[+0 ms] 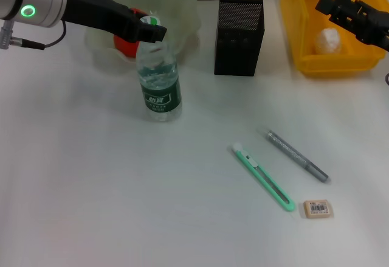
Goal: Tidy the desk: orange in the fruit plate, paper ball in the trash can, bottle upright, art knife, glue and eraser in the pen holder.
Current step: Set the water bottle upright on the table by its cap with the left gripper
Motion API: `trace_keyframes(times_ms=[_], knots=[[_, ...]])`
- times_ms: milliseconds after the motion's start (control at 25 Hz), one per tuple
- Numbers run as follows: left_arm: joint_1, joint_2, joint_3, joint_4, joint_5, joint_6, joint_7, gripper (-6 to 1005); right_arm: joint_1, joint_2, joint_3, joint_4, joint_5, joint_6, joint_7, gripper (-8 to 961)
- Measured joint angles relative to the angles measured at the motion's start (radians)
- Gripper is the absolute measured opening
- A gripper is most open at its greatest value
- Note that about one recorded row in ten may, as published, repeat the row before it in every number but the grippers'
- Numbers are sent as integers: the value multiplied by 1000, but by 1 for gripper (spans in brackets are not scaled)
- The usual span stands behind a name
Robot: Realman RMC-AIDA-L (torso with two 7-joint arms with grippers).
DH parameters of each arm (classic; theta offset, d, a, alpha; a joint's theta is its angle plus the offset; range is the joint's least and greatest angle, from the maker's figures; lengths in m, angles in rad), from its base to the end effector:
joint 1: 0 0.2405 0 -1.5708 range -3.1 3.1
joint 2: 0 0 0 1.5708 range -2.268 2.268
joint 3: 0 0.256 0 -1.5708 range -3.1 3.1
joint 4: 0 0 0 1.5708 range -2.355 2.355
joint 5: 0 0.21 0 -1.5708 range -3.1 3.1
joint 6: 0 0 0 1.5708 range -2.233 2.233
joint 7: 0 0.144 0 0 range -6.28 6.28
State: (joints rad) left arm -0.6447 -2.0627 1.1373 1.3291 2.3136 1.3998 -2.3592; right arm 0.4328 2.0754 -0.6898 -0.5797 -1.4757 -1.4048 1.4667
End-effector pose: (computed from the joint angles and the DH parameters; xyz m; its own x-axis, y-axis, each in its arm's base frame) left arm -0.1442 0.3958 0.0413 0.8421 0.5045 0.1907 0.5369 -0.7511 -0.3841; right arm 0.2778 0.3461 0.0411 0.3978 -0.2928 -0.8695 -0.7622 -0.6329 -0.1356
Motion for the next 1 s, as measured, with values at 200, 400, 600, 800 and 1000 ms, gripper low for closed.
trace_keyframes(times_ms=[200, 400, 600, 800, 1000], knots=[[0, 1, 0, 0, 1, 1, 13, 434, 0, 0, 1, 0, 0, 1, -1, 740], [0, -2, 8, -4, 0, 1, 25, 434, 1, 0, 7, 0, 0, 1, -2, 740], [1, 0, 9, 1, 1, 3, 26, 431, 1, 0, 12, 0, 0, 1, -2, 740], [1, 2, 2, 11, 5, 12, 23, 424, 2, 0, 12, 0, 0, 1, -2, 741], [6, 5, -13, 57, 15, 35, 13, 417, 3, 0, 12, 2, 0, 1, -7, 741]])
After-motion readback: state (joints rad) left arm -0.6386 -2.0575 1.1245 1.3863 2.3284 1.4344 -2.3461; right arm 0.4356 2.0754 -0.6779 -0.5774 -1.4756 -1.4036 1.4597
